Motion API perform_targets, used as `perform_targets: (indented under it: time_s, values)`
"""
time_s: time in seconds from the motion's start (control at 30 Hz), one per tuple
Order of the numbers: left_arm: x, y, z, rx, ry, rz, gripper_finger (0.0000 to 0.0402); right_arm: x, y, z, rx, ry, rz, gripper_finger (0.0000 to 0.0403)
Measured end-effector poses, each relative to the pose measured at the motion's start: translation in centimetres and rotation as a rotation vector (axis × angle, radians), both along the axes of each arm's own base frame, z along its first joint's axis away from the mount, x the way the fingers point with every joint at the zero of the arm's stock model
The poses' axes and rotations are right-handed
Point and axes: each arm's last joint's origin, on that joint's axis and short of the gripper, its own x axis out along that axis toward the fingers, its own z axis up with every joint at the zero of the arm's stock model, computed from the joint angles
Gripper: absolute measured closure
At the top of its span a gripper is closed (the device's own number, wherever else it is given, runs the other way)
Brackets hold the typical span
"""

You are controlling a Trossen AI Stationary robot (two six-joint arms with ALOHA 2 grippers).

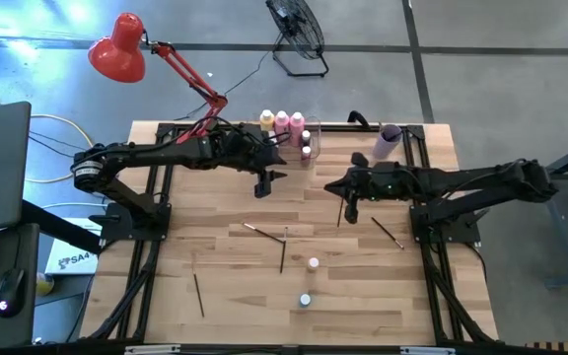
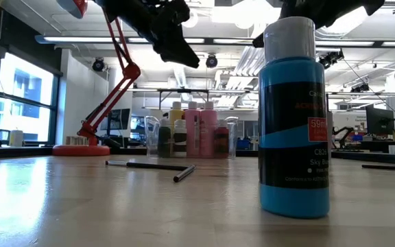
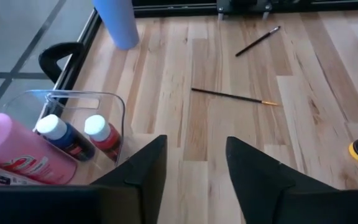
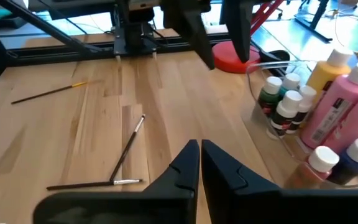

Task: Pick & Place Paint Supplies
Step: Put the small yellow paint bottle into the transparent bin

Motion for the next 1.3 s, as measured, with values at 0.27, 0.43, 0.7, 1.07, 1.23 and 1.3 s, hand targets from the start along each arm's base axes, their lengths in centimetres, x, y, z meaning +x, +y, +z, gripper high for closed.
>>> perform_targets:
  time_s: [0.27,0.43,0.7,1.07,1.23,1.3]
  values:
    - [0.6,0.2,1.2,0.044,-0.130,0.001,0.0287,0.0,0.0,0.0,0.004,-0.001,0.003,0.0395]
    - [0.7,-0.3,2.4,0.075,-0.226,-0.020,0.0326,0.0,0.0,0.0,0.005,-0.001,0.003,0.0395]
    - [-4.1,-1.8,5.5,0.131,-0.174,-0.065,0.0395,0.0,0.0,-0.1,0.005,0.006,0.001,0.0395]
    - [-11.5,-4.1,3.4,0.106,-0.049,-0.189,0.0400,0.0,0.0,0.0,0.005,-0.003,0.001,0.0395]
    - [-12.7,-4.5,-2.5,0.011,-0.058,-0.183,0.0401,0.0,0.0,0.0,0.010,-0.002,0.003,0.0395]
    - [-12.9,-4.6,-4.3,-0.031,-0.102,-0.174,0.0401,0.0,0.0,0.0,0.011,-0.002,0.006,0.0395]
